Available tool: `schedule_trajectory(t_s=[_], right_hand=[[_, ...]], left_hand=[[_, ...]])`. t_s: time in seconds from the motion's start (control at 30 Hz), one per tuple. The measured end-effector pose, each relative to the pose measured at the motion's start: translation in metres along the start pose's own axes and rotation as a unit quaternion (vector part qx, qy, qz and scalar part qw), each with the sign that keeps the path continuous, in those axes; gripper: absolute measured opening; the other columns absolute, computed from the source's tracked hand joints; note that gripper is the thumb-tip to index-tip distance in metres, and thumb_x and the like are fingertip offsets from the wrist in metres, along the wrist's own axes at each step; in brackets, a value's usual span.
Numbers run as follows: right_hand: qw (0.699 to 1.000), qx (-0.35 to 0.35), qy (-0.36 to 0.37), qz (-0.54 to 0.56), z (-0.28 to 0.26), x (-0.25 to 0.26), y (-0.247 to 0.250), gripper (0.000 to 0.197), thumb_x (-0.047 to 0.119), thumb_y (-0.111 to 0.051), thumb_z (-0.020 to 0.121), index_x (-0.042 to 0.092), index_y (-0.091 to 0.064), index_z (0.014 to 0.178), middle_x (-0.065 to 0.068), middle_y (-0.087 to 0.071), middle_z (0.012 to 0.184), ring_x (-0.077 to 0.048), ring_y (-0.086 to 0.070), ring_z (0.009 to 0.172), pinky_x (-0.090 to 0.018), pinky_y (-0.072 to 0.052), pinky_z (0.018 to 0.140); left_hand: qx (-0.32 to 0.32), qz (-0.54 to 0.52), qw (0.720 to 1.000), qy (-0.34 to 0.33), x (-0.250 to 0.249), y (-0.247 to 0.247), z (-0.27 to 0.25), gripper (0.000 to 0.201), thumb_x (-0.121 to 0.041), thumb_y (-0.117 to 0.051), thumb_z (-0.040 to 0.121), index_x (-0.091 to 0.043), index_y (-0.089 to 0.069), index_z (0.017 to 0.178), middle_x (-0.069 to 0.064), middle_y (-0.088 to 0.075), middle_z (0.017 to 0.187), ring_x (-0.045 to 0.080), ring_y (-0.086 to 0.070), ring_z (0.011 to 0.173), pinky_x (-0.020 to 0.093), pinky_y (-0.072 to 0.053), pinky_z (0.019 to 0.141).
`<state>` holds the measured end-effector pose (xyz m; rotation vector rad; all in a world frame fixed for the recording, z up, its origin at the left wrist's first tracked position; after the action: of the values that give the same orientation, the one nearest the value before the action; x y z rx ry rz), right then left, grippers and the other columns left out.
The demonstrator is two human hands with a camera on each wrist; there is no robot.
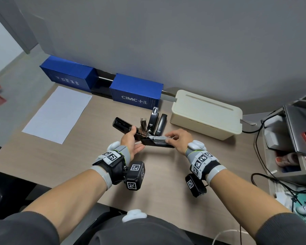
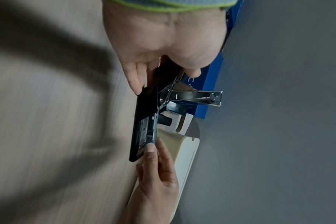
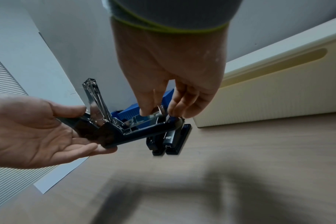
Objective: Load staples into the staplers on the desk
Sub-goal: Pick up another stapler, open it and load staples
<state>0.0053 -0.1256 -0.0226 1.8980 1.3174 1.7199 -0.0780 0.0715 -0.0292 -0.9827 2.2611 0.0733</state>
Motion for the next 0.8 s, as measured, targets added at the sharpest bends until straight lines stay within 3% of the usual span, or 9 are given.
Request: schedule_trajectory(t_s=[0.1,0.17,0.23,0.3,0.33,0.43,0.57,0.7,0.8], right_hand=[[0.999,-0.011,-0.034,-0.007,0.002,-0.006,-0.001,0.051,0.038,-0.073,0.076,0.026,-0.060,0.124,0.001,-0.054,0.110,-0.016,-0.057,0.097,-0.028,-0.045,0.087],[0.995,0.016,-0.087,0.046,0.002,-0.008,-0.002,0.060,0.034,-0.074,0.078,0.022,-0.051,0.132,0.005,-0.058,0.100,-0.017,-0.060,0.091,-0.031,-0.047,0.087],[0.974,0.056,-0.140,0.166,0.000,-0.009,-0.005,0.056,0.019,-0.070,0.085,0.010,-0.046,0.135,0.003,-0.062,0.087,-0.013,-0.067,0.069,-0.030,-0.052,0.071],[0.937,0.084,-0.179,0.288,-0.002,-0.005,-0.008,0.043,0.001,-0.058,0.091,0.002,-0.045,0.132,-0.012,-0.063,0.095,-0.011,-0.069,0.053,-0.024,-0.054,0.055],[0.921,0.087,-0.192,0.328,-0.002,-0.002,-0.009,0.037,-0.004,-0.052,0.092,0.003,-0.046,0.128,-0.017,-0.062,0.102,-0.011,-0.070,0.052,-0.021,-0.055,0.053],[0.896,0.075,-0.204,0.388,0.003,0.006,-0.008,0.034,-0.009,-0.041,0.094,0.008,-0.051,0.121,-0.019,-0.063,0.107,-0.014,-0.072,0.055,-0.018,-0.055,0.052],[0.889,0.067,-0.210,0.401,0.011,0.013,-0.006,0.033,-0.007,-0.040,0.094,0.011,-0.054,0.118,-0.010,-0.068,0.094,-0.012,-0.072,0.057,-0.016,-0.054,0.052],[0.881,0.057,-0.210,0.420,0.023,0.026,-0.008,0.035,-0.004,-0.040,0.094,0.007,-0.057,0.123,-0.008,-0.070,0.090,-0.013,-0.073,0.060,-0.017,-0.055,0.051],[0.871,0.054,-0.212,0.440,0.028,0.043,-0.010,0.035,-0.003,-0.039,0.094,0.007,-0.057,0.121,-0.014,-0.070,0.095,-0.015,-0.072,0.058,-0.020,-0.058,0.052]], left_hand=[[0.000,-0.021,1.000,0.007,-0.001,0.002,0.002,0.052,-0.049,-0.052,0.097,-0.013,-0.049,0.134,0.014,-0.059,0.134,0.040,-0.065,0.102,0.042,-0.053,0.087],[0.007,-0.029,1.000,0.011,-0.002,0.003,0.003,0.055,-0.051,-0.051,0.096,-0.013,-0.050,0.135,0.014,-0.058,0.137,0.042,-0.064,0.107,0.043,-0.053,0.087],[0.016,-0.030,0.999,0.009,-0.005,0.004,0.003,0.058,-0.054,-0.052,0.094,-0.017,-0.049,0.139,0.013,-0.058,0.136,0.043,-0.063,0.109,0.042,-0.055,0.081],[0.020,-0.017,1.000,-0.002,-0.008,0.004,0.002,0.055,-0.055,-0.056,0.091,-0.024,-0.050,0.137,0.008,-0.061,0.131,0.040,-0.066,0.105,0.040,-0.057,0.075],[0.019,-0.005,1.000,-0.012,-0.010,0.004,0.002,0.051,-0.053,-0.058,0.090,-0.027,-0.051,0.134,0.004,-0.062,0.127,0.038,-0.067,0.103,0.041,-0.057,0.078],[0.022,0.028,0.998,-0.056,-0.015,0.008,0.007,0.039,-0.041,-0.063,0.092,-0.024,-0.051,0.125,-0.003,-0.067,0.118,0.026,-0.066,0.108,0.038,-0.051,0.088],[0.039,0.046,0.992,-0.110,-0.025,0.013,0.011,0.022,-0.023,-0.055,0.099,-0.015,-0.054,0.119,0.006,-0.064,0.128,0.023,-0.059,0.123,0.038,-0.044,0.095],[0.033,0.045,0.982,-0.178,-0.039,0.024,0.014,0.014,-0.024,-0.058,0.097,-0.019,-0.060,0.110,0.008,-0.069,0.120,0.026,-0.065,0.116,0.035,-0.049,0.093],[-0.001,0.084,0.965,-0.247,-0.054,0.034,0.014,0.023,-0.025,-0.071,0.088,-0.020,-0.068,0.110,-0.002,-0.071,0.093,0.019,-0.066,0.096,0.031,-0.051,0.087]])
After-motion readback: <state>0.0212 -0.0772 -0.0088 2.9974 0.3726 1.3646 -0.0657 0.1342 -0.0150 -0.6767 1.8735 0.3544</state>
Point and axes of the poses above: each hand's wrist, its own z-axis towards the middle knuckle, its own y-axis out of the back of the hand, x = y × z, the point moved 3 cm from there along z, towards the middle knuckle
